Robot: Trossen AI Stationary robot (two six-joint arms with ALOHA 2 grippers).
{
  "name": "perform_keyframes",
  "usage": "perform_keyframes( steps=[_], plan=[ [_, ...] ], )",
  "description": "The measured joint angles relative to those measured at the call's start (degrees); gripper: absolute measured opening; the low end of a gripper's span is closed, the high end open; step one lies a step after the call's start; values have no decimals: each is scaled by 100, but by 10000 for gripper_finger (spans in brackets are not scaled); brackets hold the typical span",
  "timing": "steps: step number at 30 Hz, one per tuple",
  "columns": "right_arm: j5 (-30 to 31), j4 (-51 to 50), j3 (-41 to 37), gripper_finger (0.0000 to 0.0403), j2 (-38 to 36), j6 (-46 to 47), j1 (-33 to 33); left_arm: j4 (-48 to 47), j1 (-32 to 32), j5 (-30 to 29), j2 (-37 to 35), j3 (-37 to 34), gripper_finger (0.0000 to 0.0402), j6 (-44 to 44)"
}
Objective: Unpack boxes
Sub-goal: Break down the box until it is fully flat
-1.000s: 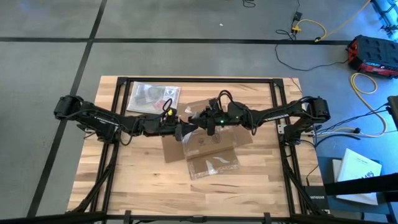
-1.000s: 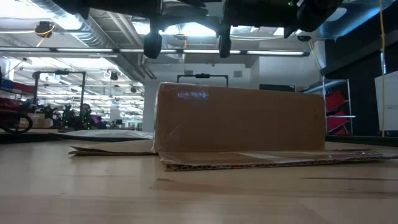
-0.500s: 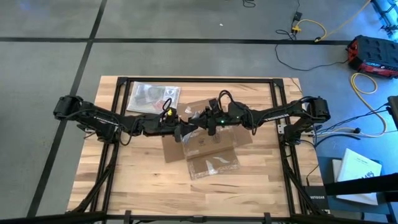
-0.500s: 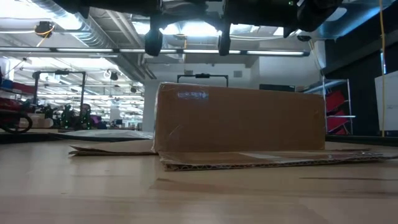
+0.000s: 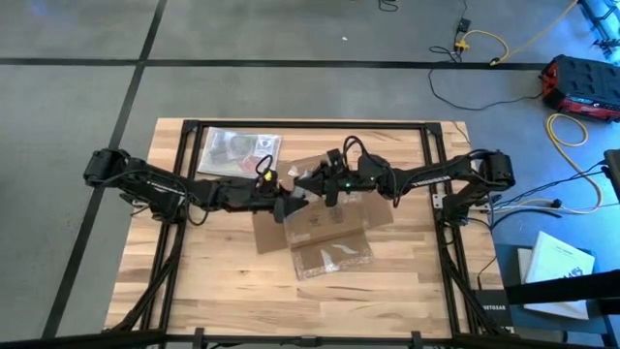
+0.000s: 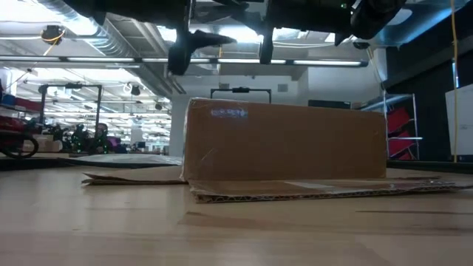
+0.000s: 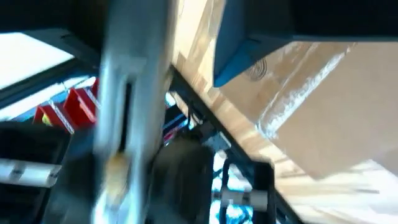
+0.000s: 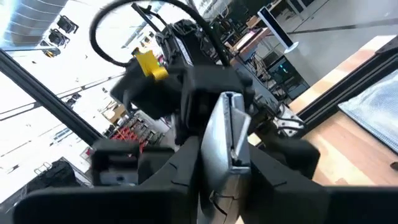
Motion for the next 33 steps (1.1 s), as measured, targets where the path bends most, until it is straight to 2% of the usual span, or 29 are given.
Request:
perform_keyframes(
  steps=[6, 10, 13, 18, 22, 28, 33],
  plan=[
    [-126, -339, 3, 59, -294, -194, -255, -262, -123, 73, 0, 0, 261, -8],
    [-176, -893, 5, 59, -670, -588, -489, -731, -219, 79, 7, -4, 265, -4],
    [-153, -1630, 7, 59, -1000, -1007, -678, -677, -315, 82, 7, -4, 252, 119],
    [269, -2831, 10, 59, -1549, -1764, -987, -667, -455, 84, 7, -2, 239, 262],
    [834, -3828, 10, 59, -1893, -2547, -1140, -687, -510, 86, 7, -2, 239, 377],
    [1927, -4908, 10, 59, -2198, -3757, -1156, -648, -500, 85, 7, -2, 239, 443],
    [2244, -5598, 10, 59, -2211, -4559, -1151, -648, -387, 125, 7, -2, 239, 450]
  ],
)
